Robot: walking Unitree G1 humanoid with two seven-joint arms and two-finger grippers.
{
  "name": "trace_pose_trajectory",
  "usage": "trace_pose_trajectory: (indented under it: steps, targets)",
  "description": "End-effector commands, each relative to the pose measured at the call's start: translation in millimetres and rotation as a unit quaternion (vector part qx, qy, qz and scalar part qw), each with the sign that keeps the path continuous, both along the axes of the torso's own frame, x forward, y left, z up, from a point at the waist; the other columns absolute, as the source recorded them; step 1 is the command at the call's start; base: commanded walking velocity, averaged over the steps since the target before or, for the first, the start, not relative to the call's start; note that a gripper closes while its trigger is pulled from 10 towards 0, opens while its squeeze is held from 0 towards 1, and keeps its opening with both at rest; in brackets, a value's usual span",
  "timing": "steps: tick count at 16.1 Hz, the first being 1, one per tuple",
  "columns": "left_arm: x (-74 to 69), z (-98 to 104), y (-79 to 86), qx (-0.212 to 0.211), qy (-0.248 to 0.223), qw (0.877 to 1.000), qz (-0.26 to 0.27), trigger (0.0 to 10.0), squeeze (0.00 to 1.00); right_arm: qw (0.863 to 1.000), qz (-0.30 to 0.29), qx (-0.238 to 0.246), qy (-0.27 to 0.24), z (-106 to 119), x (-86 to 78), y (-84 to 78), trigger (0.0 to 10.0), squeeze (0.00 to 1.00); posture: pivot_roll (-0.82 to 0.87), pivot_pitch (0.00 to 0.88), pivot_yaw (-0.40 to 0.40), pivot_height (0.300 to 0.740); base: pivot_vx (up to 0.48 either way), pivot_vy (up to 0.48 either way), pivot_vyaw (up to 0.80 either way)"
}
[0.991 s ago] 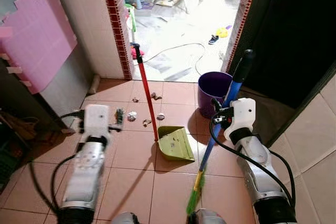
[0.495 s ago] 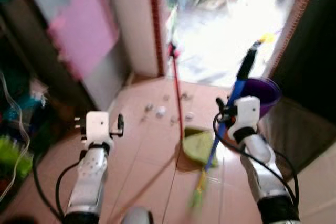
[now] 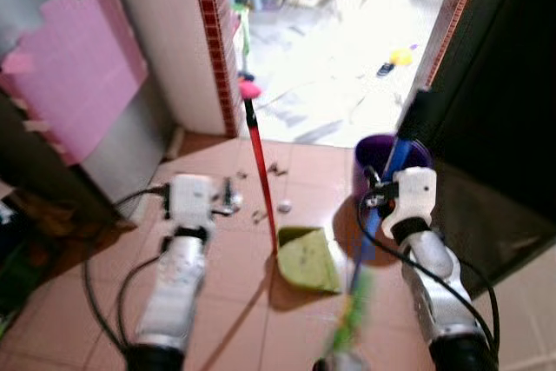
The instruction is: Sweep floor
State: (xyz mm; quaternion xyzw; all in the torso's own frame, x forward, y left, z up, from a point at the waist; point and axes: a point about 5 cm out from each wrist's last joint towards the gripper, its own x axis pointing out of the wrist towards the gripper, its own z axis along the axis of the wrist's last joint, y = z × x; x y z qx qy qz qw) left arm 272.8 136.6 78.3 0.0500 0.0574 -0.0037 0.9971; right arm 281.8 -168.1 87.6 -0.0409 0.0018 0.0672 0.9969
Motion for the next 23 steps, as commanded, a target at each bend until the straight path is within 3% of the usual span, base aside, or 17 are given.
trace_pose_trajectory:
  steps: [1,5,6,8,9,11,15,17,19,23]
  targets:
    - [-5.6,-4,1.5,0.004,0.018,1.0,-0.023,10.0,0.0,0.999,0.013,0.023,-0.023,11,3.9,12.3,10.0,0.0,-0.12,0.0,0.051,0.74,0.0,0.0,0.0]
    - [-23.3,-7,-7.7,0.01,0.055,0.994,-0.094,10.0,0.0,1.0,0.012,0.015,-0.009,7,3.9,7.9,10.0,0.0,-0.11,0.0,0.038,0.74,0.0,0.0,-0.52]
    - [-23.5,-13,-9.6,-0.028,0.054,0.996,-0.061,10.0,0.0,1.0,0.007,0.013,-0.009,6,2.1,7.1,10.0,0.0,-0.14,0.0,0.051,0.74,0.0,0.0,-0.8]
    - [-24.1,-16,-12.9,-0.019,0.033,0.999,-0.032,10.0,0.0,1.0,0.002,0.014,-0.015,10,3.3,6.3,10.0,0.0,-0.15,0.0,0.062,0.74,0.0,0.0,-0.8]
    - [-22.9,-15,-7.0,-0.001,0.027,1.0,-0.005,10.0,0.0,1.0,0.009,0.013,-0.019,12,4.2,7.5,10.0,0.0,-0.15,0.0,0.061,0.74,0.0,0.0,-0.68]
    - [-22.7,-16,4.9,0.05,0.018,0.999,-0.003,10.0,0.0,1.0,0.01,0.013,-0.019,13,4.6,6.2,10.0,0.0,-0.14,0.0,0.053,0.74,0.0,0.0,0.0]
    - [-33.3,-25,32.2,0.027,0.021,0.999,0.015,10.0,0.0,1.0,-0.008,0.012,-0.018,7,-5.5,-1.0,10.0,0.0,-0.13,0.0,0.062,0.74,0.0,0.0,0.0]
    - [-29.8,-20,30.2,0.018,0.004,1.0,0.006,10.0,0.0,0.999,-0.024,0.021,-0.014,6,-6.4,-4.8,10.0,0.0,-0.14,0.0,0.071,0.74,0.0,0.0,0.0]
    - [-24.1,-16,24.5,0.046,-0.008,0.999,0.003,10.0,0.0,0.999,-0.032,0.019,-0.003,3,-8.4,-6.1,10.0,0.0,-0.14,0.0,0.079,0.74,0.0,0.0,-0.71]
    - [-21.5,-20,19.0,0.002,0.01,1.0,-0.023,10.0,0.0,0.999,-0.033,0.018,-0.008,4,-8.5,-7.3,10.0,0.0,-0.15,0.0,0.087,0.74,0.0,0.0,-0.8]
